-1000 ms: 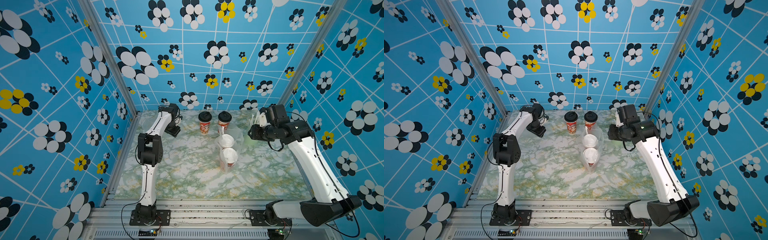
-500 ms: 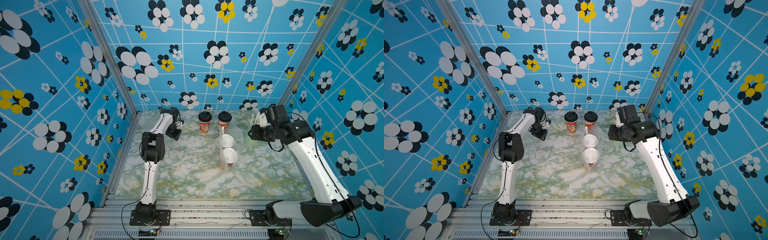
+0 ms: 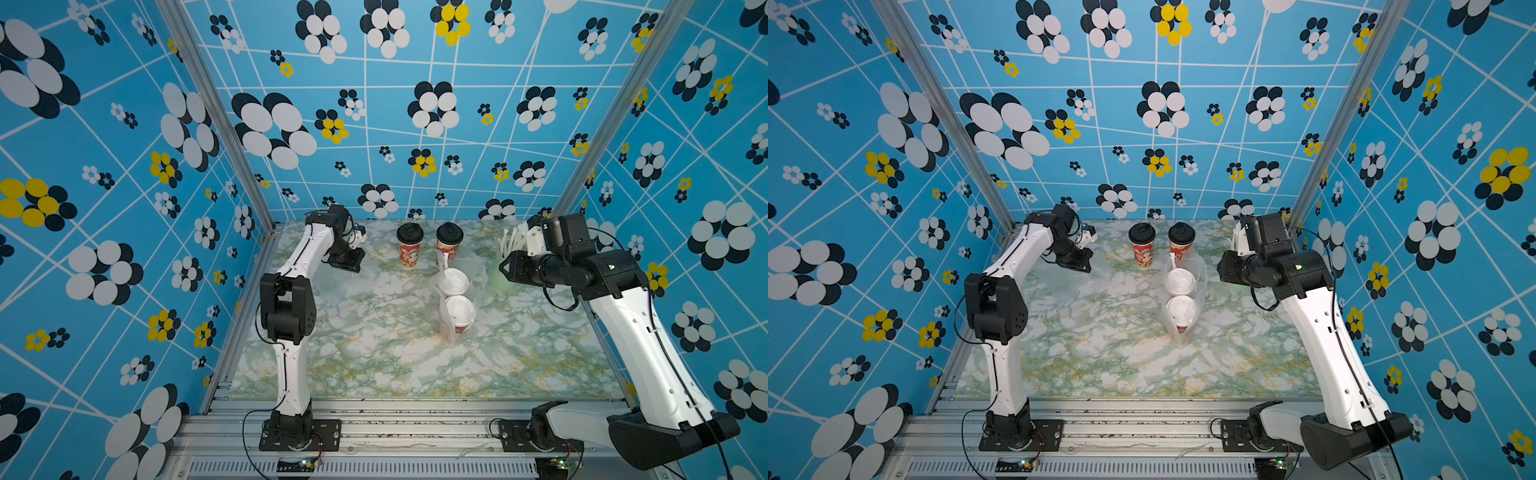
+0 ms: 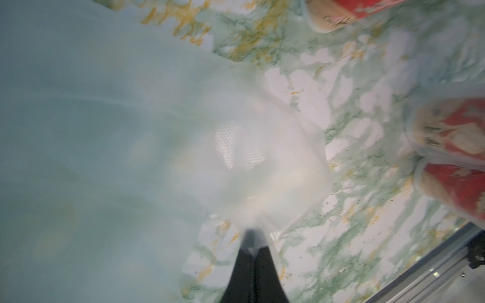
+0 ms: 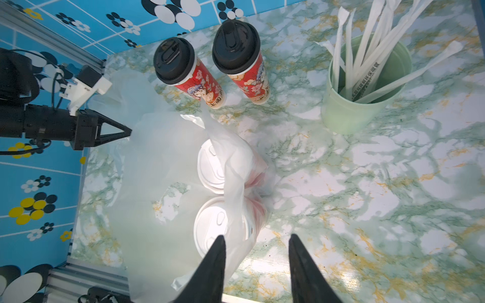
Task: Pack milk tea into plastic carrier bags
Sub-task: Pick up the plastic carrier bag from the center of the board.
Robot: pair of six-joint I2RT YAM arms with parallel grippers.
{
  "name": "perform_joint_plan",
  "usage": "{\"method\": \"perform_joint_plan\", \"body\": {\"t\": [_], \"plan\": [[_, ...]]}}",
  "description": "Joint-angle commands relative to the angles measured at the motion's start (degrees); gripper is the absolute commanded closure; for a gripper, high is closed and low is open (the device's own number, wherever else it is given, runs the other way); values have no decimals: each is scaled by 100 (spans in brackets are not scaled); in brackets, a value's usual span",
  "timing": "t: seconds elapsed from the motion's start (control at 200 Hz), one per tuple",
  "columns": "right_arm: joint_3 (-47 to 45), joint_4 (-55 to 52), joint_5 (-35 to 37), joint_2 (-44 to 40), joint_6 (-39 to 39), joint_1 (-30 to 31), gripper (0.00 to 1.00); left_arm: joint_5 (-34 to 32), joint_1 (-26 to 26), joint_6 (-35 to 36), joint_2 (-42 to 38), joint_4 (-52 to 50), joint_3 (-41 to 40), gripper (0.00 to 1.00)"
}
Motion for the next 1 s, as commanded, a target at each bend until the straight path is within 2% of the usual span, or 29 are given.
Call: {"method": "perform_joint_plan", "body": {"t": [0.0,0.195,0.33,0.49,0.57,0.795,0.995], "plan": [[-127,308,-455,-162,319,208,58,766,116,-645,-587,250,-437,100],[-7,701,-432,-63,776,1133,58,1759,251,-1685,-1783,1144,-1498,100],[218,890,-53,145,1038,1964,57,2049,281,-2572,-2614,1928,-2421,100],[251,1307,284,481,1459,2814,45,2256,274,-3763,-3590,3126,-3510,100],[230,1483,401,687,1691,3128,42,2247,278,-4229,-4049,3578,-3960,100],[298,1916,429,1397,2083,3639,38,2319,171,-5449,-5021,4766,-5094,100],[742,1921,353,2127,2144,3831,35,2347,-9,-5930,-5410,5311,-5621,100]]}}
